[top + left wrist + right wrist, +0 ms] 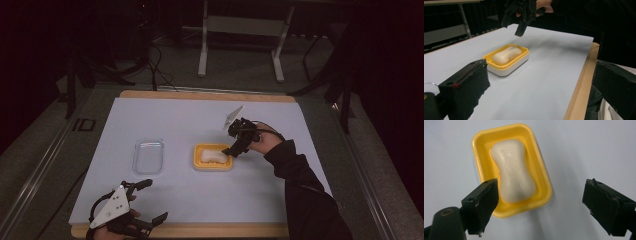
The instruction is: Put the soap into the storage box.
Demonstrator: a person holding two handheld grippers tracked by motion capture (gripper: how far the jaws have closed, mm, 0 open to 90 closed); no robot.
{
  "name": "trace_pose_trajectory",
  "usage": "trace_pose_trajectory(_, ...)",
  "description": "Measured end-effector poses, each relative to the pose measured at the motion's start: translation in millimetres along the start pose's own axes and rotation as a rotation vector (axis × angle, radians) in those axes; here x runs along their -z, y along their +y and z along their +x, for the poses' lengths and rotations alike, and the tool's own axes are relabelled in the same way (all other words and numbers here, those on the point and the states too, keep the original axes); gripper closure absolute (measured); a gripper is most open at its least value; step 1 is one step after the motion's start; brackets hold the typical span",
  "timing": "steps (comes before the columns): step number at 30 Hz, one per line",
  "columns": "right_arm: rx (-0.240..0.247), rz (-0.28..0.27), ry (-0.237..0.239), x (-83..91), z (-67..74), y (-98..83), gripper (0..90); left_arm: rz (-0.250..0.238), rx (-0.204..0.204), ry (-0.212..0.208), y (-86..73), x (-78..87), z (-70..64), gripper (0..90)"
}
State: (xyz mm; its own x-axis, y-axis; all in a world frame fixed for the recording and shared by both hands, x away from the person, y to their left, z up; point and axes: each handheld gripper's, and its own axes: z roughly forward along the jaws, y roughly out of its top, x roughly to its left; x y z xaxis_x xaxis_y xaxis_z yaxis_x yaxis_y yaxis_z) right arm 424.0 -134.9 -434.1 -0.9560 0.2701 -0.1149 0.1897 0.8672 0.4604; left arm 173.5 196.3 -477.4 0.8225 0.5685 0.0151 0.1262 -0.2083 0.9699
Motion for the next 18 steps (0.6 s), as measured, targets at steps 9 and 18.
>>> trace_pose_trajectory(9,-0.076,-0.035,-0.052,11.0,4.2,-25.3,13.4,0.000,0.002,0.001,0.0,-0.7,0.3,1.1)
trace_pose_trajectory(18,-0.166,-0.101,-0.111,24.0,14.4,-50.4,13.7,0.003,0.003,0.002,-0.1,-1.3,0.5,1.1)
